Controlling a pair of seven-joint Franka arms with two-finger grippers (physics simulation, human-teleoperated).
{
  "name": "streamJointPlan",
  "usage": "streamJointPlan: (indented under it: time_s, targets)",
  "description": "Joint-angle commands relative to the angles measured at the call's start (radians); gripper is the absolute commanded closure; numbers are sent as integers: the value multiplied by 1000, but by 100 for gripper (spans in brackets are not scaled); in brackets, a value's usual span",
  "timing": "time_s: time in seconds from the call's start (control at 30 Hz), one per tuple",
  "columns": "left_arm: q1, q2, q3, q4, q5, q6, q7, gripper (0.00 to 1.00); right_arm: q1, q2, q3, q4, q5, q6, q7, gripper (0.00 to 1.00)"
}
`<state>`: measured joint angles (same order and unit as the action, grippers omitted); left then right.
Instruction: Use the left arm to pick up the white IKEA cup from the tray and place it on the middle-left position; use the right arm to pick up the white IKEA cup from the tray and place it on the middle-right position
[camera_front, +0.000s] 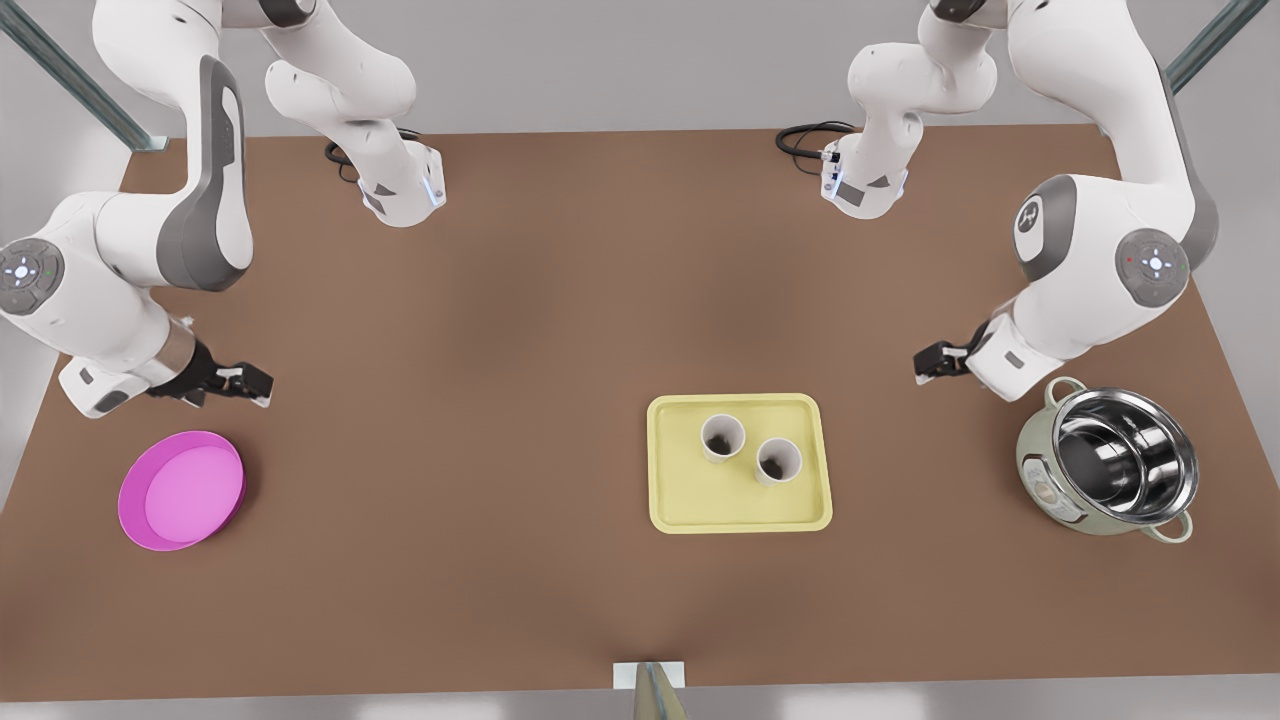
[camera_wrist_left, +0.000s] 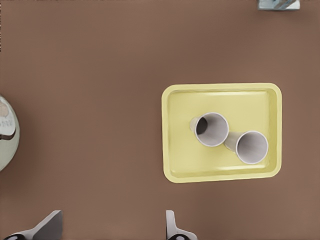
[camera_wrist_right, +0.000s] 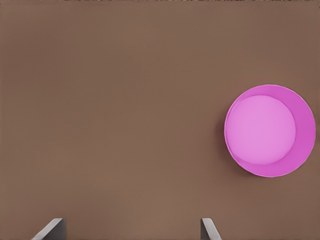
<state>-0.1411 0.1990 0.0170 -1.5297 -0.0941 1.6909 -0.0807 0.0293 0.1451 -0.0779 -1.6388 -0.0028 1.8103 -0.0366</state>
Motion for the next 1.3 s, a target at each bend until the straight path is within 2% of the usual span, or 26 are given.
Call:
streamJointPlan:
  time_s: [0.0,0.07,0.1,0.17,0.27,0.37,0.5,0.6,0.9,1.07,1.17,1.2,1.23,1.27]
  targets:
    - [-2,-1,-2,2,8,39,-24,0,0,-1,1,1,0,37,-19,0]
    - [-47,26,-8,22,-3,49,-24,0,0,-1,0,1,0,37,-17,0]
    - [-144,95,-15,34,5,88,-47,0,9,5,18,10,-2,35,-20,0]
    - [-264,214,-15,109,22,147,-295,0,130,74,43,99,4,34,-12,0]
    - [-282,296,-15,102,77,303,-379,0,305,192,61,209,1,35,-9,0]
    - [-276,364,-14,79,89,319,-378,0,359,251,67,241,18,78,-11,0]
    - [-201,381,-9,13,100,391,-254,0,400,412,153,419,24,83,132,0]
    - [-201,402,-9,-4,99,424,-258,0,451,513,155,510,20,115,190,0]
    - [-202,413,-11,-76,94,512,-261,0,584,708,142,613,15,291,409,0]
    - [-232,453,-15,-78,86,573,-323,0,662,817,135,691,17,550,494,1]
    - [-233,465,-17,-78,60,593,-324,0,673,854,138,711,17,609,491,1]
    - [-235,470,-17,-78,59,599,-326,6,675,863,142,712,17,610,486,1]
    - [-235,470,-17,-76,59,599,-324,20,676,869,144,712,17,632,483,2]
    - [-233,468,-17,-75,59,599,-324,48,686,896,148,714,17,664,483,2]
